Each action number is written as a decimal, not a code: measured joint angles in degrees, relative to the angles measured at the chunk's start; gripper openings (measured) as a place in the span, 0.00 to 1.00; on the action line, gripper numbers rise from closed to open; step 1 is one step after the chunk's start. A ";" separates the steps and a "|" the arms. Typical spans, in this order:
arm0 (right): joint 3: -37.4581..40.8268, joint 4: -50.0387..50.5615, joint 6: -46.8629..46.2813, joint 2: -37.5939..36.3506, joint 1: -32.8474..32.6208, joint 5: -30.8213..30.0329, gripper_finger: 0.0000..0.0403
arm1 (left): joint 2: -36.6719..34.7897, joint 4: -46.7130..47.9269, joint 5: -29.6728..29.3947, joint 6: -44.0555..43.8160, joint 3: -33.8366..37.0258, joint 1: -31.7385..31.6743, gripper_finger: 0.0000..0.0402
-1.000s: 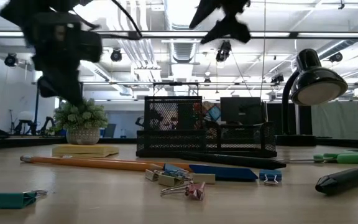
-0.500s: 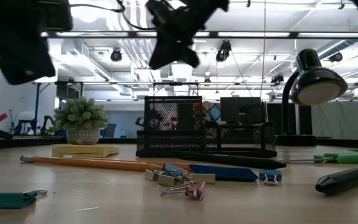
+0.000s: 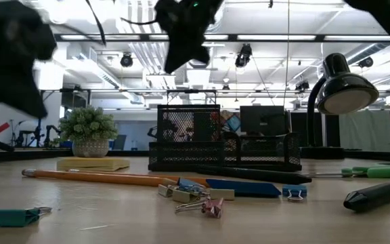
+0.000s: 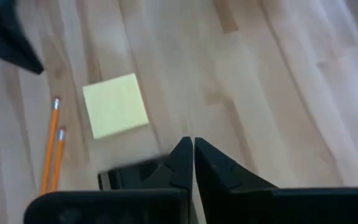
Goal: Pick and place office supplies into organizer
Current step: Put the yellow sticky note into the black desk organizer
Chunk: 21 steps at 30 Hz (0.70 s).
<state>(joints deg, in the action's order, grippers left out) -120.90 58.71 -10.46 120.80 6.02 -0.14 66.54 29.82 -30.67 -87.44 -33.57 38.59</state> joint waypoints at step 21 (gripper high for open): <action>28.90 -7.80 -12.82 -22.12 -0.12 -9.12 0.02 | 10.01 -22.14 4.44 17.28 5.96 -10.89 0.00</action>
<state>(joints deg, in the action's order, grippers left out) -92.01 50.91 -23.28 98.68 5.90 -9.26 76.55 7.67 -26.23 -70.16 -27.61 27.70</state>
